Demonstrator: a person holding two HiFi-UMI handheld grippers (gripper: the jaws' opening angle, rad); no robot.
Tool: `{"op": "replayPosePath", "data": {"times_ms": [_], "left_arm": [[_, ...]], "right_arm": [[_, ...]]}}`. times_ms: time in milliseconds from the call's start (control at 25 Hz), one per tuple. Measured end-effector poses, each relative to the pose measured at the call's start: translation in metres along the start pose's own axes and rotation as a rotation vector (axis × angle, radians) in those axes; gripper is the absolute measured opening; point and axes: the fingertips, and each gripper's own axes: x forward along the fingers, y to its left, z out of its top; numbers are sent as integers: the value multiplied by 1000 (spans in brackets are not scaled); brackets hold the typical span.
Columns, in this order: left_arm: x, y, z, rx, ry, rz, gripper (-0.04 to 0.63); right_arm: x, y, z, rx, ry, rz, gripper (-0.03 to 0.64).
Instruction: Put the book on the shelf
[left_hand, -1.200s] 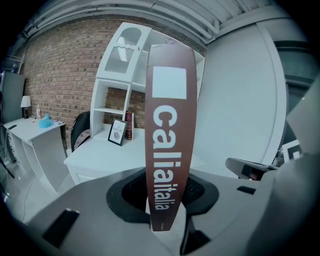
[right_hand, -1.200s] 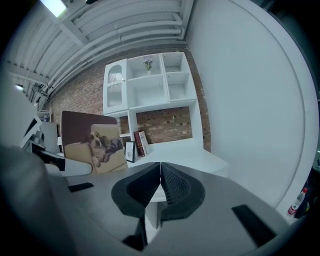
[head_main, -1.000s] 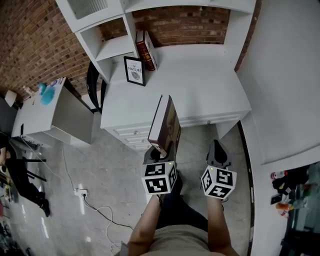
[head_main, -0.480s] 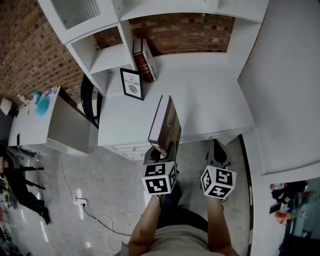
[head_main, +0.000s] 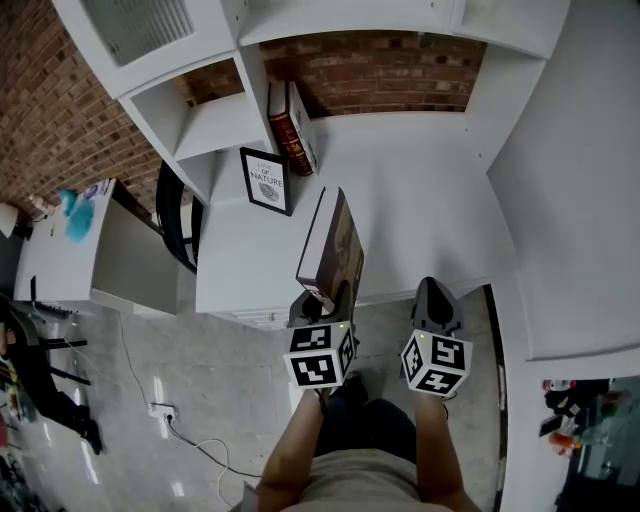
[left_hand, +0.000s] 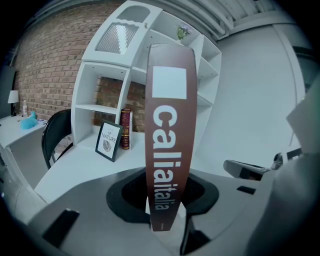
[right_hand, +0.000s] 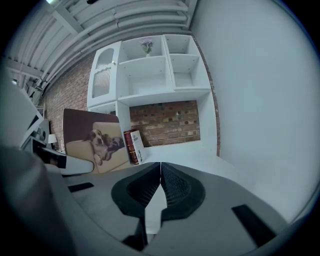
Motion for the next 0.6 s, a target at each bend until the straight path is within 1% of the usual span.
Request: {"op": "replayPosePath", "data": {"times_ms": [160,400,600], "left_arm": [[14,7,3,-10,13,-1,147],[29,4,4,-12,28,-5,147],[44,2,5,-14,44,1,147]], "right_arm": [[12,1,-1,-3,10,1,17],[26,-9,-2,2,26,-7,17],[43,-13,-2,1,41,8,17]]}}
